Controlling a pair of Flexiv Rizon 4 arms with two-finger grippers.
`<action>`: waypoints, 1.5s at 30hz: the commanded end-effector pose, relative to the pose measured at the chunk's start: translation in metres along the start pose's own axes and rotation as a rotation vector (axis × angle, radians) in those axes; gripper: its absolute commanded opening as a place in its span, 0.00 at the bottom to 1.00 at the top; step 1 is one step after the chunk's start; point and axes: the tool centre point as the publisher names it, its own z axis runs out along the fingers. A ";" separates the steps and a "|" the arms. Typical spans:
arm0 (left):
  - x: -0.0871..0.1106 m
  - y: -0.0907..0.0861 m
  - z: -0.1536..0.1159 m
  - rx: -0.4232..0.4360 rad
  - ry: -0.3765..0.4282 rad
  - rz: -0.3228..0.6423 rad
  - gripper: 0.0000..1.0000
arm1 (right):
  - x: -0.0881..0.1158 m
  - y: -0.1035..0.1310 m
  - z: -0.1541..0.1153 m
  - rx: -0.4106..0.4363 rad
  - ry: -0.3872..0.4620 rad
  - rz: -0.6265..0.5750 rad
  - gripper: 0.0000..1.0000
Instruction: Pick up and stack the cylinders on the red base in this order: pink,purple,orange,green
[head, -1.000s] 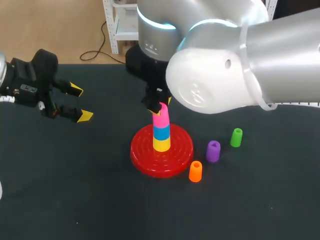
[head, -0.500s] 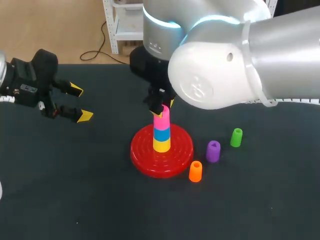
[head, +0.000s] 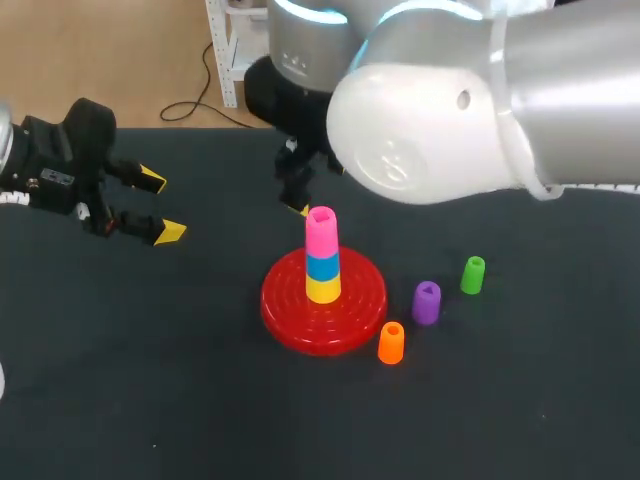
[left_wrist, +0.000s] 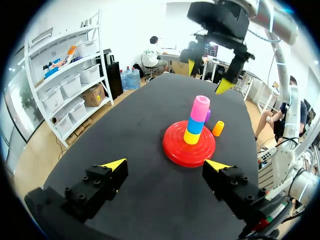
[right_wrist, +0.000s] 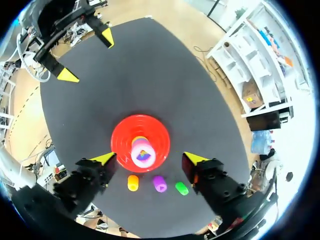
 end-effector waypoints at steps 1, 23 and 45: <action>-0.001 0.001 0.001 0.001 0.006 -0.001 1.00 | 0.021 -0.006 -0.016 0.028 -0.017 0.024 1.00; -0.001 0.001 0.001 0.001 0.006 -0.001 1.00 | 0.153 -0.023 0.067 0.041 0.264 0.156 1.00; -0.001 0.001 0.001 0.001 0.006 -0.001 1.00 | 0.173 -0.024 0.073 0.022 0.255 0.196 1.00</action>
